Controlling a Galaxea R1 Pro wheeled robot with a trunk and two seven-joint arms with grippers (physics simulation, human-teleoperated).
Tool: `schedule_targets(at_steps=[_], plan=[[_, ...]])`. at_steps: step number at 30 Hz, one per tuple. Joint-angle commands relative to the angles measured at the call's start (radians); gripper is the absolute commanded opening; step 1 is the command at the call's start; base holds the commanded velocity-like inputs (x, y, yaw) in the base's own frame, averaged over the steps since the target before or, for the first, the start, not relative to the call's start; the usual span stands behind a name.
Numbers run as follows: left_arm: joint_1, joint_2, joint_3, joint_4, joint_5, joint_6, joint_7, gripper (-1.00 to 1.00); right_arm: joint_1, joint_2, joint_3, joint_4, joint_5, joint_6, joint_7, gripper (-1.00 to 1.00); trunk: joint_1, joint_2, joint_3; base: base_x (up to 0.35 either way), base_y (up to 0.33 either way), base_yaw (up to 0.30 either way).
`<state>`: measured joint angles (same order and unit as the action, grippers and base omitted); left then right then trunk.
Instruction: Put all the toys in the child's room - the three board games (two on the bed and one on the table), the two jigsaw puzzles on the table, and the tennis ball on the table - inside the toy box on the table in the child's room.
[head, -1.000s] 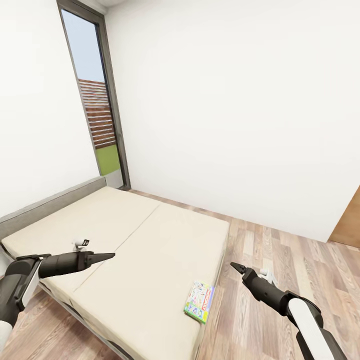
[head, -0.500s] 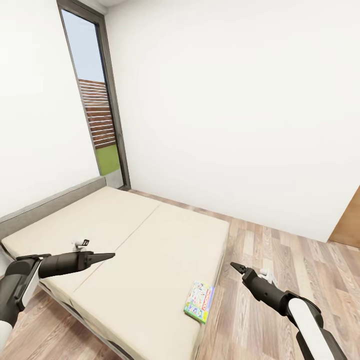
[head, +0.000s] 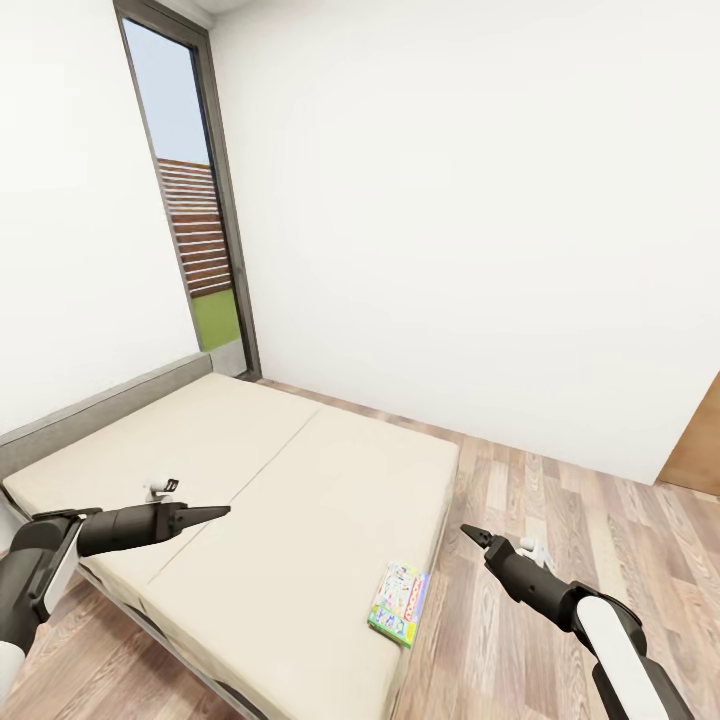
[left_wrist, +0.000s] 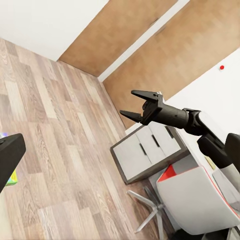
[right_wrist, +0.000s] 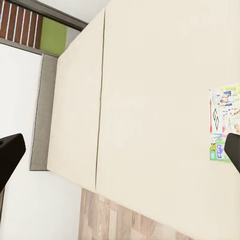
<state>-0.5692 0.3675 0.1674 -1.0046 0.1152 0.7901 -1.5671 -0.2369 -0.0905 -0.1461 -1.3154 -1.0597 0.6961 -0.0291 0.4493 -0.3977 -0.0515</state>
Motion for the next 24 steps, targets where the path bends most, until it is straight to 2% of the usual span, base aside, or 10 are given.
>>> schedule_targets(at_steps=[1,24], plan=[[-0.001,0.000,0.000,0.000,0.000,0.011,-0.004,1.00,-0.001,0.000,-0.001,-0.001,-0.005,0.005,-0.003,1.00,0.001,-0.002,-0.002,0.000,0.000,0.000],[-0.001,-0.001,0.000,0.000,0.000,0.011,-0.004,1.00,-0.001,0.002,-0.001,-0.001,-0.005,0.005,-0.003,1.00,0.001,-0.002,-0.002,0.000,0.000,0.000]])
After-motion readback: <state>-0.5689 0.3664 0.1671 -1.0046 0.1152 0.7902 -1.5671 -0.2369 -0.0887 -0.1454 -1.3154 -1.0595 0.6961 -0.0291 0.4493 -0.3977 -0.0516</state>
